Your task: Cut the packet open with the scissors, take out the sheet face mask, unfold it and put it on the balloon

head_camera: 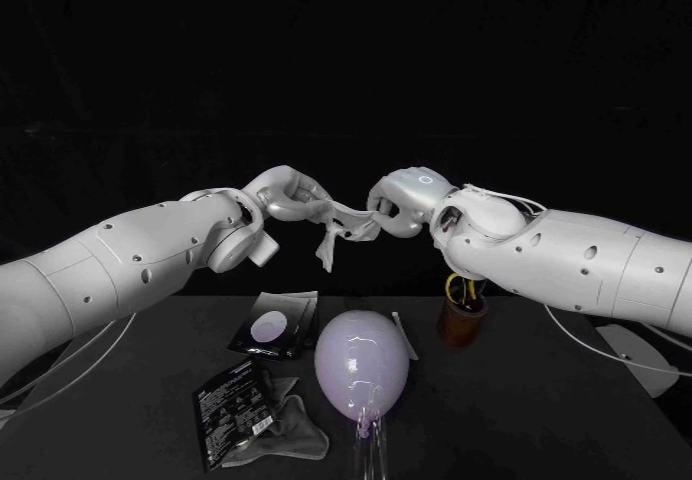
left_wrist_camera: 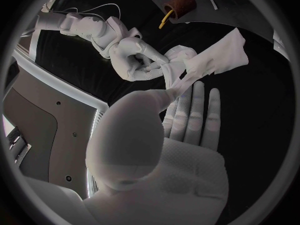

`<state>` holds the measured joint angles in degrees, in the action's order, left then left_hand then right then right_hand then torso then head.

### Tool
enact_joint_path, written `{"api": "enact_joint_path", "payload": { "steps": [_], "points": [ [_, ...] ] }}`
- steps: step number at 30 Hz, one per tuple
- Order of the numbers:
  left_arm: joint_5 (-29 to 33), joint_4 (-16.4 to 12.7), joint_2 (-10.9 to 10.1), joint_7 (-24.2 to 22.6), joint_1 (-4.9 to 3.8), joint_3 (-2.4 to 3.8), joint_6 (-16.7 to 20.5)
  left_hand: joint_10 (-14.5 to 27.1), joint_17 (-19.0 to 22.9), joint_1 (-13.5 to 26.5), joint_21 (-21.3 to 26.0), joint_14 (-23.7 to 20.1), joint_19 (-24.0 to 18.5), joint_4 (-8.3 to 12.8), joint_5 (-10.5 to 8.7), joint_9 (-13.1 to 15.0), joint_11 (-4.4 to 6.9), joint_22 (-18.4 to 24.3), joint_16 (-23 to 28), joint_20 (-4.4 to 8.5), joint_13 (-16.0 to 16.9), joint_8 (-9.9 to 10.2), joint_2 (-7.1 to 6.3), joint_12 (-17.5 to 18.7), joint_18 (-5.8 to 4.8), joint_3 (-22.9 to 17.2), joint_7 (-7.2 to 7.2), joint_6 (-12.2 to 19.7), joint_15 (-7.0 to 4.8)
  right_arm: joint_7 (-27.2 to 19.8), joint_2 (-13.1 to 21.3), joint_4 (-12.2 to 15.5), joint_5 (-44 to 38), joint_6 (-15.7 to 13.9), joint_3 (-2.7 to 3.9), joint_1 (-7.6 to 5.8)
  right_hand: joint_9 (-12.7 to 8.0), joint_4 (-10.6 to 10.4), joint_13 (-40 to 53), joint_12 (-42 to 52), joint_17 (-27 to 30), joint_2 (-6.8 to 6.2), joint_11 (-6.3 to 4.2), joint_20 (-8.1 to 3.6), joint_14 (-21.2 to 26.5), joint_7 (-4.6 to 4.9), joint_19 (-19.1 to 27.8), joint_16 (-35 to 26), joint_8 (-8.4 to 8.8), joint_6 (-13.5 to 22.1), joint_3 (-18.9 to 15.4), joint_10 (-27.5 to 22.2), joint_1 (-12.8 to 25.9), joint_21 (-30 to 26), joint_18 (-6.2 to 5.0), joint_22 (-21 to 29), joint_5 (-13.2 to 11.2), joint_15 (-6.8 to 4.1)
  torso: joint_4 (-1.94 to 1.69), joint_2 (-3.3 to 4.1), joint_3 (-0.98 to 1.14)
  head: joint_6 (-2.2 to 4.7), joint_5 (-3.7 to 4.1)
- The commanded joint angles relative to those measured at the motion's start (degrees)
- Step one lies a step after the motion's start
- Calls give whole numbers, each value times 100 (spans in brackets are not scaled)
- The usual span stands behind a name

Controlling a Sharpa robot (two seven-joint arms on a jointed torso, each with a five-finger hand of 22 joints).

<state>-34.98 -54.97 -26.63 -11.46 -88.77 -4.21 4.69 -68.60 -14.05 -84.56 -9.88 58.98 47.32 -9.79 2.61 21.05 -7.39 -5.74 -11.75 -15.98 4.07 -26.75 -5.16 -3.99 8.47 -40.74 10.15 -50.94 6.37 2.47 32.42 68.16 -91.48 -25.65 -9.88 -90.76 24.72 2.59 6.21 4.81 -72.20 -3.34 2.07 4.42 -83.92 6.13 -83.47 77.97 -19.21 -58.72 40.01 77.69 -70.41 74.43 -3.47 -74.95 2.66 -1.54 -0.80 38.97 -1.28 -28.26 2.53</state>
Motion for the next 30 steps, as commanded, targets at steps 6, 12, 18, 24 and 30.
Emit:
{"api": "enact_joint_path", "payload": {
  "steps": [6,12,18,24,30],
  "points": [
    [915,-112,-48,124,-43,11,-249,-70,-105,87,-184,188,175,44,18,779,-3,-99,-195,31,11,-60,59,-16,147,19,27,56,-53,-941,37,-71,3635,-681,-38,183,108,-12,-14,-61,181,13,55,-15,-172,49,85,-157,-11,68,68,-35,-99,-266,-33,-968,13,-14,6,8,1,-22,-15],
    [1343,-170,-104,168,-90,12,-559,-51,-287,136,-495,398,383,57,21,913,4,-288,-446,130,1,-108,154,13,171,75,32,130,-120,-1178,16,-193,4714,-611,-57,363,115,-34,-22,-91,254,17,77,-3,-141,73,146,-220,-6,106,69,-70,-114,-412,-59,-925,13,4,-2,10,8,-44,-37],
    [1617,-221,-138,327,-146,12,-950,-22,-381,195,-538,152,117,40,16,1062,-14,-361,-455,115,-3,-187,175,20,81,15,42,224,-73,-1372,-45,-314,5568,-506,-66,586,118,-81,-43,-127,311,-6,113,17,-113,107,195,-268,16,179,25,-156,-91,-530,-77,-891,12,34,-2,8,7,-67,-46],
    [1754,-257,-134,436,-169,12,-888,-46,-431,182,-605,128,95,85,18,1117,-11,-412,-500,132,3,-222,149,11,88,-23,49,234,-79,-1416,-52,-326,6256,-209,-69,724,57,-305,-158,-143,822,-297,267,121,134,261,491,-682,182,428,-356,-589,198,-1188,-179,-688,32,178,5,9,5,-73,-57],
    [1882,-255,-114,551,-187,13,-722,-116,-536,220,-820,126,76,149,20,1203,3,-570,-625,173,16,-260,105,0,90,-136,50,244,-97,-1494,-10,-216,6906,181,-71,867,-104,-660,-249,-125,1267,-646,389,251,437,366,787,-998,455,585,-941,-999,518,-1801,-282,-493,22,291,6,8,10,-98,-59]
  ]
}}
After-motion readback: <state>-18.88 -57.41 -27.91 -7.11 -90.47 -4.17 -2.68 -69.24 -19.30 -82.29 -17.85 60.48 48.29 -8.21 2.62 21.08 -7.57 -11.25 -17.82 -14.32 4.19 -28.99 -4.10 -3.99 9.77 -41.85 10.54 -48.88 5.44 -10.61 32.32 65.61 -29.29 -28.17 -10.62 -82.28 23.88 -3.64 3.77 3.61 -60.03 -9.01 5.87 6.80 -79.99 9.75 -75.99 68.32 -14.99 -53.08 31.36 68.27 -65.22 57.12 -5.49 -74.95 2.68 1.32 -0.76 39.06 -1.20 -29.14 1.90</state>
